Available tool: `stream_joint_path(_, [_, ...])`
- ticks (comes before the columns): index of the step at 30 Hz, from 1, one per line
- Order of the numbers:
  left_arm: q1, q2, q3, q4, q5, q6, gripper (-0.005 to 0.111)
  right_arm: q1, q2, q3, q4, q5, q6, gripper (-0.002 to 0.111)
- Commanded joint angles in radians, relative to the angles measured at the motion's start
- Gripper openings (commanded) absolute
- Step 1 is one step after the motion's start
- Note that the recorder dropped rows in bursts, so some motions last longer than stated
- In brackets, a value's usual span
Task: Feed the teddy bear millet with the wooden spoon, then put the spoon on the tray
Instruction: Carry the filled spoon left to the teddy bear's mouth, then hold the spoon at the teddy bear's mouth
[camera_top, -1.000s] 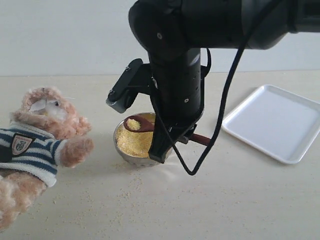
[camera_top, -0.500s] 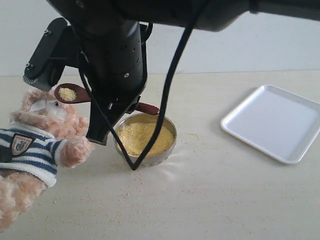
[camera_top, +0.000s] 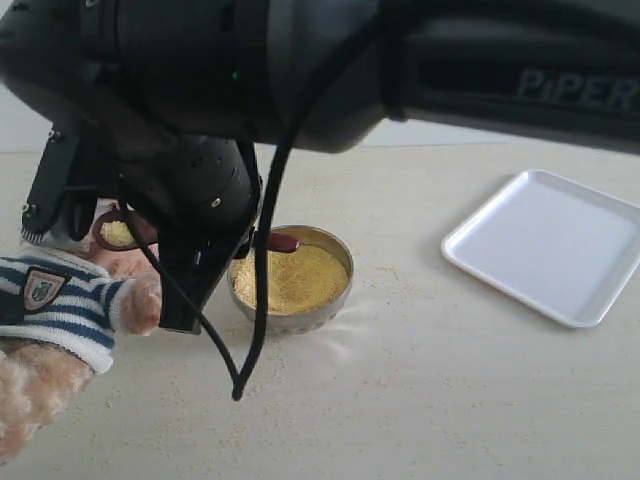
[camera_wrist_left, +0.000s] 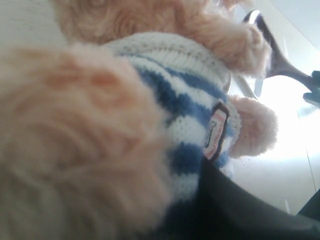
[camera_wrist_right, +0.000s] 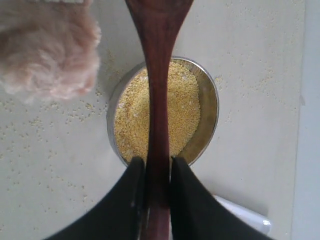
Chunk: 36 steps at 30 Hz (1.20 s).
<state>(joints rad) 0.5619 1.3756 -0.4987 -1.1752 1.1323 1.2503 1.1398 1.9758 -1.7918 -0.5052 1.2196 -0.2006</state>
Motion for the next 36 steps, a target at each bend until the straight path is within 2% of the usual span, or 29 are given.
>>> stream_joint_path(1, [0.003, -0.001, -0.006, -0.024, 0.016, -0.001, 0.005, 0.008, 0.022, -0.032, -0.035, -0.001, -0.007, 0.000])
stream_joint_path(7, [0.003, -0.001, -0.006, -0.024, 0.016, -0.001, 0.005, 0.009, 0.062, -0.106, -0.042, 0.001, -0.007, 0.000])
stream_joint_path(16, [0.003, -0.001, -0.006, -0.024, 0.016, -0.001, 0.005, 0.013, 0.077, -0.128, -0.062, -0.039, -0.013, 0.000])
stream_joint_path(22, [0.003, -0.001, -0.006, -0.024, 0.016, -0.001, 0.005, 0.057, 0.106, -0.126, -0.268, -0.025, 0.046, 0.000])
stream_joint_path(36, [0.003, -0.001, -0.006, -0.024, 0.016, -0.001, 0.005, 0.150, 0.199, -0.094, -0.562, 0.001, 0.208, 0.000])
